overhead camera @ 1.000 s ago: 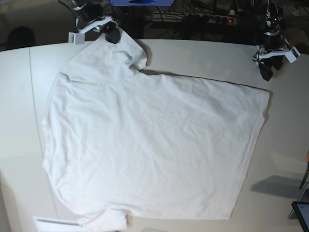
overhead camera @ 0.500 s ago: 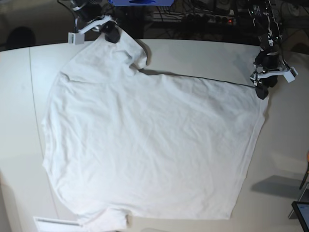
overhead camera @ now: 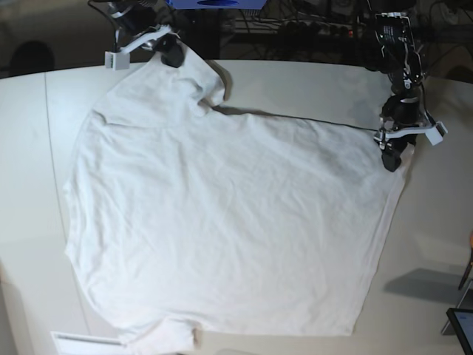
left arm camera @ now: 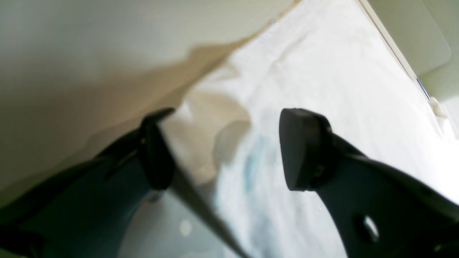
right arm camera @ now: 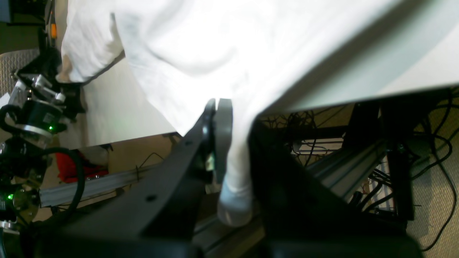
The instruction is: Fold the T-shirt properly
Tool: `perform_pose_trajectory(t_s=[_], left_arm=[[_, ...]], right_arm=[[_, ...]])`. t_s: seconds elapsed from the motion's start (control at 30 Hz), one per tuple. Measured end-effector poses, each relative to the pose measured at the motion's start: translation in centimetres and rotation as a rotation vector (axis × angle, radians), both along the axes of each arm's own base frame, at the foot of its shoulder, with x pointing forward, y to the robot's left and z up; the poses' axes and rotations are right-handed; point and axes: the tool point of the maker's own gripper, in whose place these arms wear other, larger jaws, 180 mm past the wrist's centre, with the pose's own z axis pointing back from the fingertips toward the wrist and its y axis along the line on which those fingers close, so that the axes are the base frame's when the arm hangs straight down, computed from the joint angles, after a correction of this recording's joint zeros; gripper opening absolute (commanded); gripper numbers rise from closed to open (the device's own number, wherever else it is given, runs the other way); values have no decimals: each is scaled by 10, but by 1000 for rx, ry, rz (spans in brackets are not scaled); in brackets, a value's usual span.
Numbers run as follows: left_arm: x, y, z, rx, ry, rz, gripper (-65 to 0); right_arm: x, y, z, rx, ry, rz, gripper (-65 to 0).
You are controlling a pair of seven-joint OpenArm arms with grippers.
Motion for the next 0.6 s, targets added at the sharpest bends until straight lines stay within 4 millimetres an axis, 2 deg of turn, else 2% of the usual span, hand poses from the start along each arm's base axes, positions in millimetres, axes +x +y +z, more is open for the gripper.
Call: perform_pose_trajectory(t_s=[0.1, 0.23, 0.3, 0.43, 0.6], left_arm=[[0, -3, -1, -4, -1, -6, -289], [-1, -4, -5, -14, 18, -9, -487], [-2, -6, -8, -21, 29, -16, -566], [-8, -6, -11, -21, 44, -17, -645], [-20, -4, -14, -21, 53, -11, -650]], right_arm=[[0, 0, 0, 0, 0, 0, -649], [0, 0, 0, 0, -1, 0, -649], [4, 0, 1, 0, -8, 0, -649], [6, 0, 1, -3, -14, 0, -649], [10, -1, 2, -4, -21, 1, -649]])
